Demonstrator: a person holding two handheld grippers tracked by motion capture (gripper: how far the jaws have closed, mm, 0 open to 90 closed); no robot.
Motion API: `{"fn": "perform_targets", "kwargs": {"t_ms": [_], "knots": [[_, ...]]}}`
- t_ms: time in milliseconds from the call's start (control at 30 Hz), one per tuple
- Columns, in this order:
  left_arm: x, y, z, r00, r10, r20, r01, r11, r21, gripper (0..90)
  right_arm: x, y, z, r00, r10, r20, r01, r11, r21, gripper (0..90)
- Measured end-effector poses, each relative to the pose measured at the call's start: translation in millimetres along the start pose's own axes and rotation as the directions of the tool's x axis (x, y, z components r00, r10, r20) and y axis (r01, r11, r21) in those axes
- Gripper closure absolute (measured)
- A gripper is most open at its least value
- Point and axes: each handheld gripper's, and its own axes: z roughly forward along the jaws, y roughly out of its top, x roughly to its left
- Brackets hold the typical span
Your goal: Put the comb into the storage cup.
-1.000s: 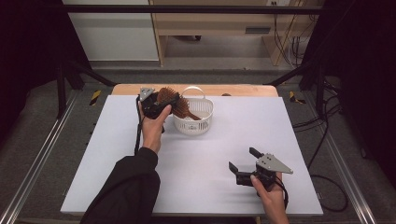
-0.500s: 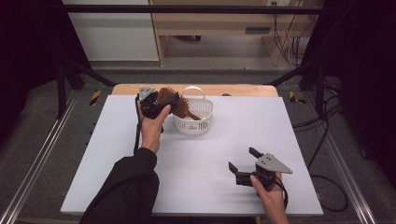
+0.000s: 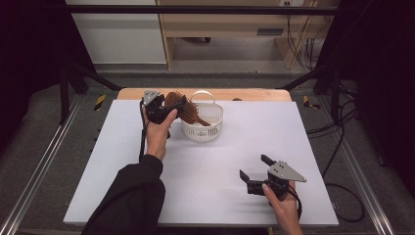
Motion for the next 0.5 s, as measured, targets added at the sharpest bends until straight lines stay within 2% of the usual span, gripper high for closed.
{"fn": "perform_targets", "kwargs": {"t_ms": [167,400,500], "knots": [[-2.4,4.2,-2.2,0.9998,0.020,-0.004,-0.020,0.9998,0.002,4.6,-0.3,0.0,-0.1,1.0000,0.001,-0.001,-0.001,1.000,0.000,3.2],[-12.5,12.3,-5.6,0.9939,0.110,-0.002,-0.110,0.9939,-0.003,4.3,0.5,0.0,0.2,1.0000,0.000,-0.004,0.000,1.000,0.000,3.2],[-16.3,13.2,-5.7,0.9931,0.117,0.005,-0.117,0.9931,-0.006,4.3,0.4,0.0,0.0,1.0000,-0.002,-0.004,0.002,1.000,0.000,3.2]]}}
